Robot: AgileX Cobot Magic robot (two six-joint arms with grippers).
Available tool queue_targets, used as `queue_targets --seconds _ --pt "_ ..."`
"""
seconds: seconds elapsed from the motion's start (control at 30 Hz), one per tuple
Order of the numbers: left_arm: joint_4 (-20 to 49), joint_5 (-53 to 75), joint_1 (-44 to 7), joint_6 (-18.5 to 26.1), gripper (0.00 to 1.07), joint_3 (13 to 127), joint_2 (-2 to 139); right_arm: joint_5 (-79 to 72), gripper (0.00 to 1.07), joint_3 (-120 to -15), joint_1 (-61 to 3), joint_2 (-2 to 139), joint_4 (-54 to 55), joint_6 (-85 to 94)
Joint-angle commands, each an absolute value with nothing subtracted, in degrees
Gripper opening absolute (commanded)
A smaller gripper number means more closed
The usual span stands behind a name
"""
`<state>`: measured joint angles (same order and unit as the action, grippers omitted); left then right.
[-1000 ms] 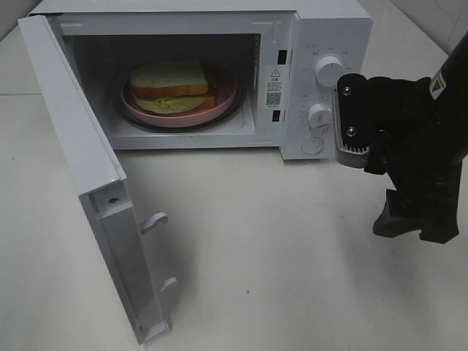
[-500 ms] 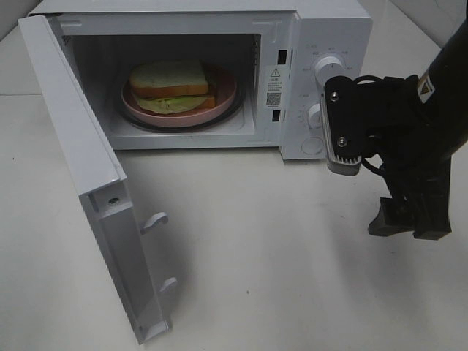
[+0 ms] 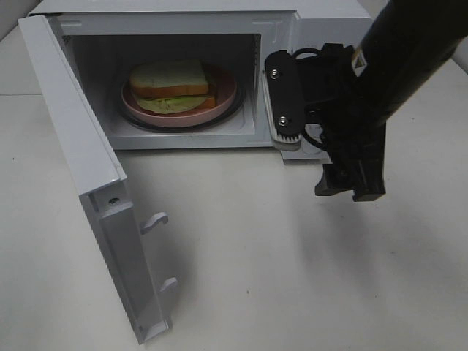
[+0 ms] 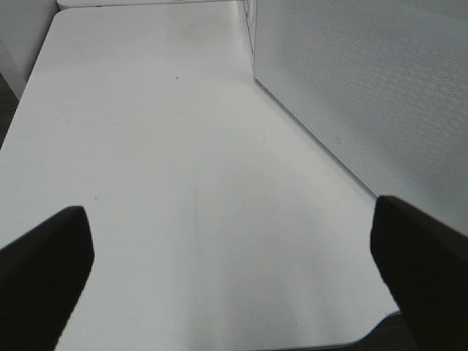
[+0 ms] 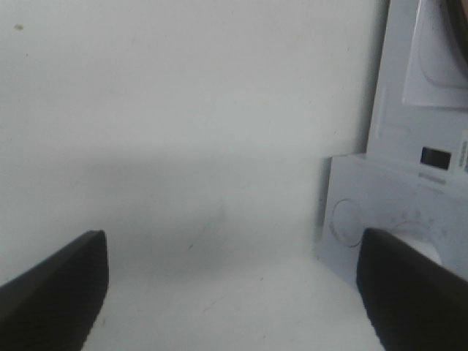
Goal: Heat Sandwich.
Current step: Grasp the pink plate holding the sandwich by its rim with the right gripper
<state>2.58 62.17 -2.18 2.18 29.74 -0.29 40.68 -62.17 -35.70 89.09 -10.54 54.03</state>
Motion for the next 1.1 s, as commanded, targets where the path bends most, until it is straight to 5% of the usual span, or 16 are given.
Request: queue_targets --seconds 0.03,1.1 --pt "2.69 61.42 -1.89 2.06 0.98 29.62 -0.97 39.65 0.87 -64.92 -36.15 91.73 -10.31 54.77" --pt "2.69 61.42 -1.89 2.06 0.98 29.62 -0.97 30.94 0.80 -88.46 -38.10 116.14 -7.73 54.32"
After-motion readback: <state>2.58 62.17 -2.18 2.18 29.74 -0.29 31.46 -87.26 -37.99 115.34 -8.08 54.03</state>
